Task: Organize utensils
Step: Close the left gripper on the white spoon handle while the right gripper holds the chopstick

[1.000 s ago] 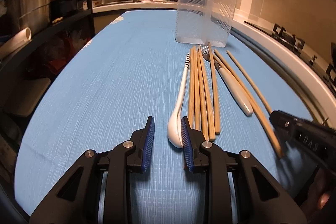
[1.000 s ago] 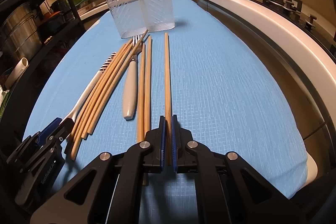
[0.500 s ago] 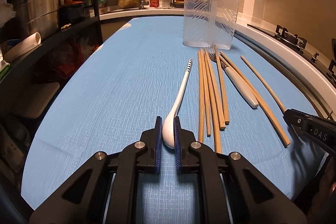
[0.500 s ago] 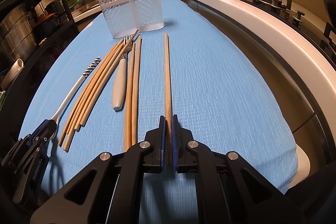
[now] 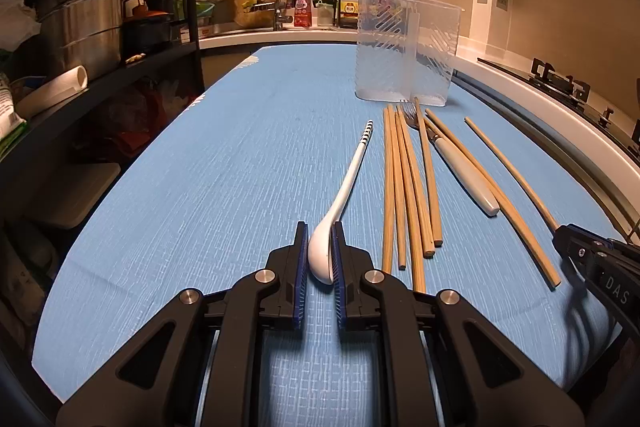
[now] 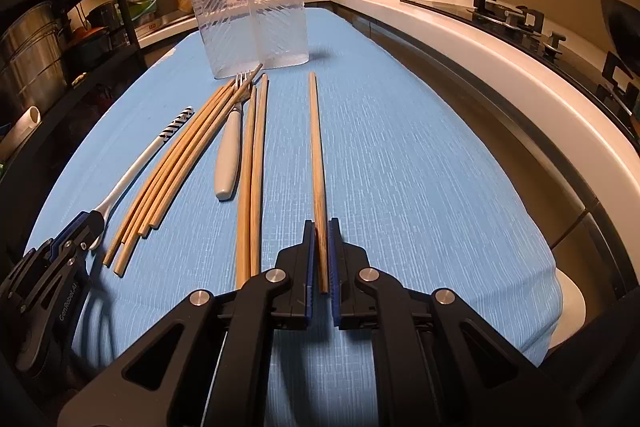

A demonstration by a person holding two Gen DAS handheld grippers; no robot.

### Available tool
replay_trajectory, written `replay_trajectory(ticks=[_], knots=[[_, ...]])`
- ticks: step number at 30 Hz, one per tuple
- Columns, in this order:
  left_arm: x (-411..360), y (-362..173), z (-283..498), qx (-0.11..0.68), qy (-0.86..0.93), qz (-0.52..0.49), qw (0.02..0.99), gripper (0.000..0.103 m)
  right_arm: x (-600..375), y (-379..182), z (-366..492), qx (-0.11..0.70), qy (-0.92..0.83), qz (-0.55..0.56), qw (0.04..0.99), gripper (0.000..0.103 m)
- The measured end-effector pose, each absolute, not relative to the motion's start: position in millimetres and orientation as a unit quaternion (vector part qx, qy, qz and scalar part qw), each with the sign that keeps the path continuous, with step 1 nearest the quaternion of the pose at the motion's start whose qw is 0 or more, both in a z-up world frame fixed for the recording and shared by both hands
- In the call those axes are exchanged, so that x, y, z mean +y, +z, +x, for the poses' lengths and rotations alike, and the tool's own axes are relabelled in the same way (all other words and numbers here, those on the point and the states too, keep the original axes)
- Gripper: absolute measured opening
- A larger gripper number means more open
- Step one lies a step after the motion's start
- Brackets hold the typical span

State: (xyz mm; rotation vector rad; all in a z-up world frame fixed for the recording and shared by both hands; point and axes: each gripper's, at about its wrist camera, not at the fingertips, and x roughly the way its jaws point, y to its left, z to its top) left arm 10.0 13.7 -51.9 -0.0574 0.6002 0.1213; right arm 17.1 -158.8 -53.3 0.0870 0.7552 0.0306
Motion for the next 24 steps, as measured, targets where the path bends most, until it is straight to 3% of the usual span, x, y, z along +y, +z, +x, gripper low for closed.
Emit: replay_trajectory(ticks=[16, 24], knots=[[15, -43, 8, 0.274, 0.064, -0.022, 0.959, 0.010, -155, -47, 14, 0.351, -0.002, 0.020, 0.936, 0.005], [14, -31, -1, 0.251, 0.061, -0.013, 0.966, 0.004, -150, -35, 6, 0.328, -0.004, -0.008, 0.945, 0.005]])
